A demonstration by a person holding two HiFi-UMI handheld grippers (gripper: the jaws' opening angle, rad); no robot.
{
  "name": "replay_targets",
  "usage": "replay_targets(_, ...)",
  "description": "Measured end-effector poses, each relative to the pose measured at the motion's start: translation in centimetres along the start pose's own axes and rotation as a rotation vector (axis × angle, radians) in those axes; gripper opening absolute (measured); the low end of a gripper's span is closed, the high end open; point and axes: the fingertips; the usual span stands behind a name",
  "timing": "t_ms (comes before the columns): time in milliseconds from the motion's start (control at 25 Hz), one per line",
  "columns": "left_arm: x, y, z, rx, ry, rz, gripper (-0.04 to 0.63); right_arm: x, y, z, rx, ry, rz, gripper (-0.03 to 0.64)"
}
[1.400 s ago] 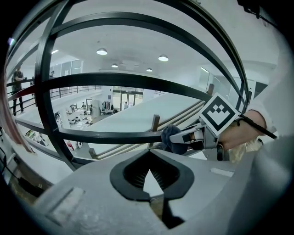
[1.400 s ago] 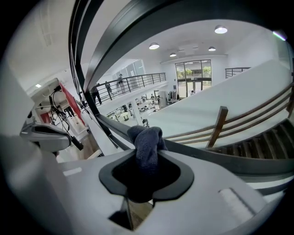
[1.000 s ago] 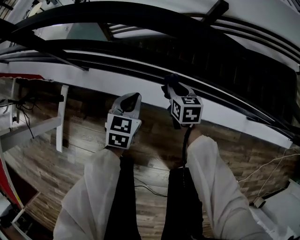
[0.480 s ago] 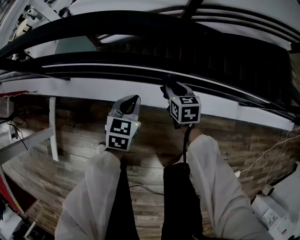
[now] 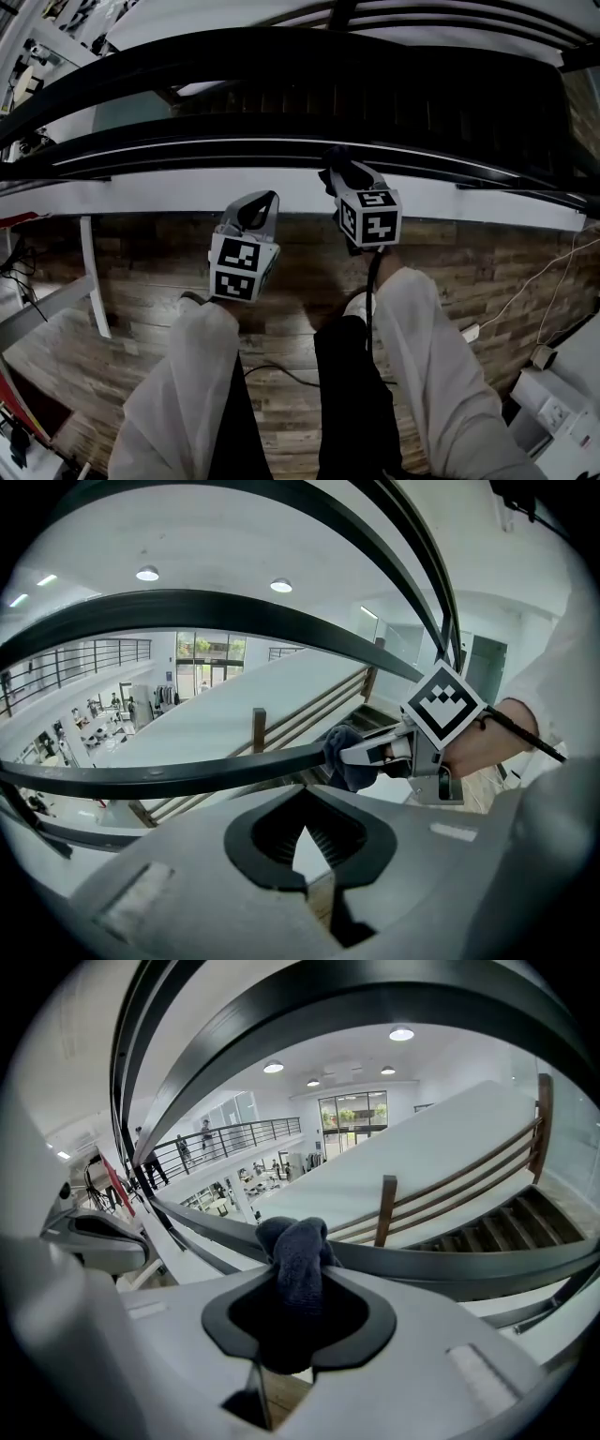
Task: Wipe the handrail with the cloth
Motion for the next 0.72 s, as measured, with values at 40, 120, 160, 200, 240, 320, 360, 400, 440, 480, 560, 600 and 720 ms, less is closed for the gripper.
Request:
replay_targets(40, 0.0, 0.5, 0.8, 0.007, 0.004, -0.003, -0.002, 0.4, -0.4, 0.8, 0.007, 0.005, 0.0, 0.091)
replay_targets(120, 0.1, 1.5, 2.4, 0.023, 0.013, -0.009, -0.002, 1.1, -1.2, 2.4, 0.018, 0.009, -0.001, 0.091)
replay_targets(160, 0.0, 2.0, 3.2, 0.031, 0.016, -0.01, -0.002, 1.5, -1.5, 3.2, 0.024, 0.009, -0.001, 0.092)
replay_targets(200, -0.1, 2.6, 4.0, 0.039, 0.017, -0.01, -0.002, 1.8, -1.9, 4.0, 0.029, 0.007, -0.001, 0.092)
replay_targets(240, -0.1, 3.1, 4.8, 0.047, 0.017, -0.009, -0.002, 2.1, -2.1, 4.7, 0.034, 0.003, 0.0, 0.092)
replay_targets(320, -0.2, 4.0, 6.1, 0.061, 0.019, -0.009, -0.002, 2.6, -2.6, 5.7, 0.039, 0.0, 0.002, 0.092)
replay_targets(360, -0.3, 4.3, 6.7, 0.067, 0.022, -0.011, -0.002, 2.7, -2.9, 6.1, 0.042, 0.003, 0.004, 0.092)
replay_targets(400, -0.3, 4.7, 7.3, 0.074, 0.025, -0.013, -0.002, 2.9, -3.2, 6.6, 0.045, 0.008, 0.007, 0.092)
replay_targets(440, -0.3, 5.1, 7.9, 0.079, 0.03, -0.016, -0.002, 3.2, -3.5, 7.2, 0.05, 0.016, 0.009, 0.092)
replay_targets(480, -0.4, 5.6, 8.5, 0.084, 0.033, -0.019, -0.002, 3.5, -3.8, 7.9, 0.056, 0.028, 0.01, 0.094)
replay_targets(560, -0.5, 6.6, 9.6, 0.092, 0.041, -0.023, -0.002, 4.4, -4.4, 9.5, 0.071, 0.052, 0.008, 0.094)
replay_targets(600, -0.5, 7.0, 10.2, 0.096, 0.046, -0.025, -0.002, 4.8, -4.7, 10.3, 0.079, 0.061, 0.006, 0.094)
replay_targets(720, -0.6, 8.1, 11.8, 0.109, 0.06, -0.029, -0.002, 6.1, -5.7, 12.4, 0.098, 0.075, -0.001, 0.094)
Point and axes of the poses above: the fingertips, and each gripper's own axes: y forward along the fingers, z to its right, x out of its underside, and after that the axes turned 14 degrees about -y, right-handed
